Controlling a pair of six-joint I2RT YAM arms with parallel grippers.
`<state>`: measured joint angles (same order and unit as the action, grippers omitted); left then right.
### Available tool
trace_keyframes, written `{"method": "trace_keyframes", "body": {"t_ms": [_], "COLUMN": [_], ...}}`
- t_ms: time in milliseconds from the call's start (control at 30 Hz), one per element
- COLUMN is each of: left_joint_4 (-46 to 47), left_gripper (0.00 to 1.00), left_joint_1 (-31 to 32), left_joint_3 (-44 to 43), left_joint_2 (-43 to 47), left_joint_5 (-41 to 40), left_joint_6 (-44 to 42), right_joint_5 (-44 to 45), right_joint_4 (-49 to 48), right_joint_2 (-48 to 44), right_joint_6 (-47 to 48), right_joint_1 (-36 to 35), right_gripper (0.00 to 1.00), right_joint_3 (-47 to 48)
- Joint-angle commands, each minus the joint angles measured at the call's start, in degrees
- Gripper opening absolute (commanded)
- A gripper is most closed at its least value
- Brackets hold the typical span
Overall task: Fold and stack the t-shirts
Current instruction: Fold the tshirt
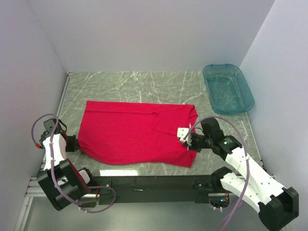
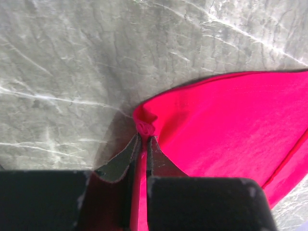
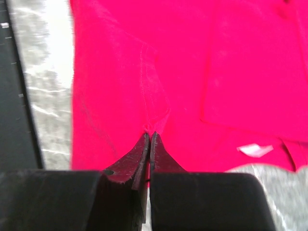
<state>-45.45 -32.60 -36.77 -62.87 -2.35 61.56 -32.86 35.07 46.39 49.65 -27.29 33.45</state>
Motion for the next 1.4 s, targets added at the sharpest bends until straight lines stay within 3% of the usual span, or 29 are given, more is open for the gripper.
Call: {"method": "trace_keyframes", "body": {"t_ms": [0,267,800,1367], "left_joint_4": [1.8,2.8,5.3,5.7], "left_gripper": [0.02,0.03,0.06,0.06], "left_joint_1": [-0.3,-0.4,-0.1,1.0], "left_joint_3": [-1.9,-4.6,-8.5,-12.4], "left_joint_2": [-2.1,-6.1,-16.0,-20.7], "left_joint_5": [1.5,1.8,3.9,6.0], "left_joint_6": [-1.2,-0.8,-2.1,-3.6], "right_joint_5": [0.6,1.7,2.8,4.9], "right_joint_4": [-3.2,-7.1,-10.0,-13.2], "right_joint_2": [0.4,2.8,3.1,0.5], "right_joint_6": [-2.4,-4.6,-5.5,-6.4], "right_joint_1": [3.4,7.5,9.4,10.9], "right_gripper": [0.0,0.0,0.0,0.0], "right_joint_3": [2.2,3.8,4.3,3.6]}}
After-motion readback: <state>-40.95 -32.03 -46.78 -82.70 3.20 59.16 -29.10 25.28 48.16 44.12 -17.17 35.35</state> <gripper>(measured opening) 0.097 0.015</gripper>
